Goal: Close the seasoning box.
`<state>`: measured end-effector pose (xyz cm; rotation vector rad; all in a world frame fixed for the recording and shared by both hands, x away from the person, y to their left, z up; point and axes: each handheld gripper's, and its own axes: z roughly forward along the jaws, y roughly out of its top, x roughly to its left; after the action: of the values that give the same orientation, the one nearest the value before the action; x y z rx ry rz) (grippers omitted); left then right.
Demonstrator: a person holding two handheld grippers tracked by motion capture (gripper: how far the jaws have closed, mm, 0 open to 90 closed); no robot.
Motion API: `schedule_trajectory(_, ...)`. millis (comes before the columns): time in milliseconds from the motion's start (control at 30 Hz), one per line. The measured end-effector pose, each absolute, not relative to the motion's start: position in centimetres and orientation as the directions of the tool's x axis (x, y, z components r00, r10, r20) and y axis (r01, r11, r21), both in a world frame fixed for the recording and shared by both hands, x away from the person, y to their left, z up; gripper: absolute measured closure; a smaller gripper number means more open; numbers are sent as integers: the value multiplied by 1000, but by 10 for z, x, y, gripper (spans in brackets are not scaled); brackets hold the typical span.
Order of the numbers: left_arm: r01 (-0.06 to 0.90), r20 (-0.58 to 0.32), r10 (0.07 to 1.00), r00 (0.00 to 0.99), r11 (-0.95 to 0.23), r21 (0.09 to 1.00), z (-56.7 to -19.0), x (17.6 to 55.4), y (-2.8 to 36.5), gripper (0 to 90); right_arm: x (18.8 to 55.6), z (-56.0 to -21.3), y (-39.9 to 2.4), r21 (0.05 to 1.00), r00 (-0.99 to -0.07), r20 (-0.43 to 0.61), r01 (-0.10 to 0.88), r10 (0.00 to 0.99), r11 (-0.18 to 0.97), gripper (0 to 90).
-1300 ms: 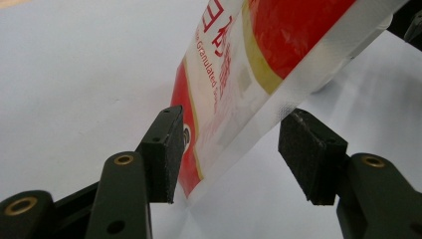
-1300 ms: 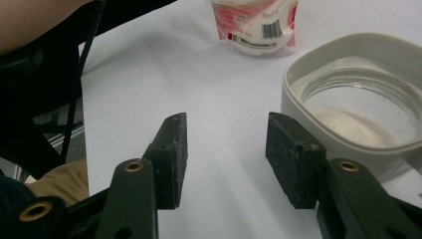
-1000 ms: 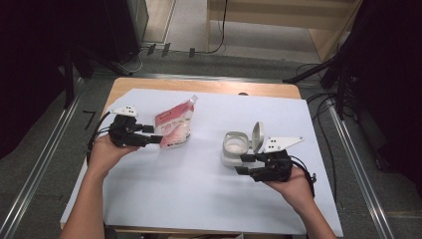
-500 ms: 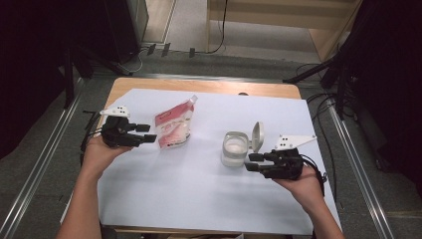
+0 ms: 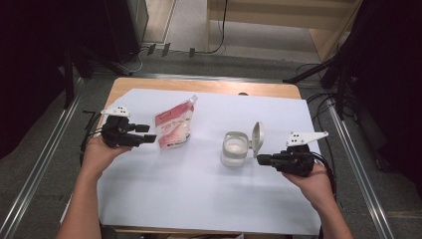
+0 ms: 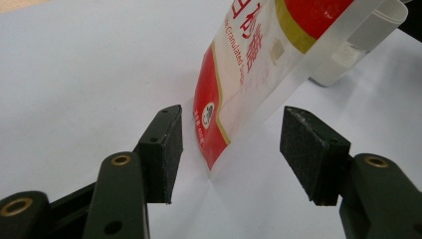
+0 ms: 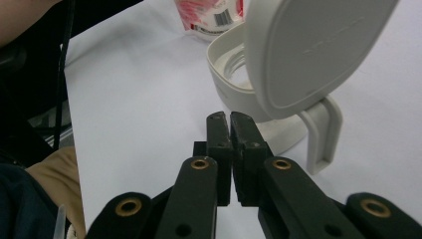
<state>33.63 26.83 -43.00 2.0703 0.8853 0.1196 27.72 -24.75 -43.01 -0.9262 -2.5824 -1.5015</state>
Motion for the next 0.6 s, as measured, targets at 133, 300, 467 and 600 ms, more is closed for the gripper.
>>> schedule_trajectory(133,545,-225,628,745,-378,749,-431,337,268,434,283,-429,-256,792,-811,286,500,510,351,900)
schedule_trajectory(300,542,-203,638,743,-395,741,-431,336,268,433,289,-429,-262,797,-788,287,512,544,321,900)
schedule_trajectory(467,551,-213,645,734,-383,741,-431,335,269,419,299,-428,-263,799,-774,289,519,563,304,900)
schedule_trajectory(600,550,-208,651,730,-379,744,-431,334,269,416,307,-424,-261,805,-774,287,514,564,296,900)
